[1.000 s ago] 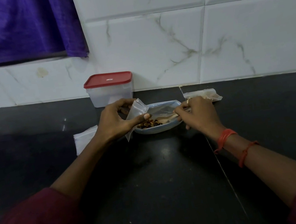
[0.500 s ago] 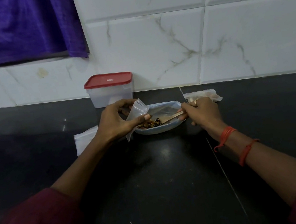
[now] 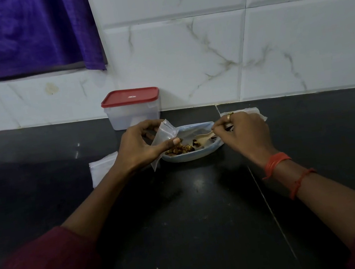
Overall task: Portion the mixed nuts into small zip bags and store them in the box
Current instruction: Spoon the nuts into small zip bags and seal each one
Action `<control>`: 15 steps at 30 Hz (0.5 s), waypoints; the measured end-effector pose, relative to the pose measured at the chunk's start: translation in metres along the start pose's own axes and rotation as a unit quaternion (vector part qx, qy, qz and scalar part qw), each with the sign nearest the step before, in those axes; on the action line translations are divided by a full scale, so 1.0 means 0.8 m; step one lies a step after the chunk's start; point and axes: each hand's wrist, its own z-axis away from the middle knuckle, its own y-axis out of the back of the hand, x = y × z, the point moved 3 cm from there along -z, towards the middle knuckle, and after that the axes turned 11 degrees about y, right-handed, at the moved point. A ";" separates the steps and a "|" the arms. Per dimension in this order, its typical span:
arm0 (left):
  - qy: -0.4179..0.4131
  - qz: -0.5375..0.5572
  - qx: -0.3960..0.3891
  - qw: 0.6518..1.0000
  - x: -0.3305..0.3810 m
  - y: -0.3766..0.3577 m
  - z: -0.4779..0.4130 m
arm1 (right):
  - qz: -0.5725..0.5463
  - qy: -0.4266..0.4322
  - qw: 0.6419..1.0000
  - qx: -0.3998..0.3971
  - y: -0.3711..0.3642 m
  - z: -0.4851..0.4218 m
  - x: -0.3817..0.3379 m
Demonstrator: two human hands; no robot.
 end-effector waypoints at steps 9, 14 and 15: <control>0.001 0.003 -0.009 1.000 -0.004 -0.001 -0.002 | 0.004 0.011 1.000 -0.001 -0.002 0.000 0.001; 0.005 0.001 -0.010 1.000 -0.004 -0.002 -0.002 | -0.086 -0.069 0.992 -0.058 -0.018 0.001 0.002; 0.005 0.000 -0.011 1.000 -0.003 -0.002 -0.002 | -0.102 -0.081 0.989 -0.072 -0.020 0.001 0.002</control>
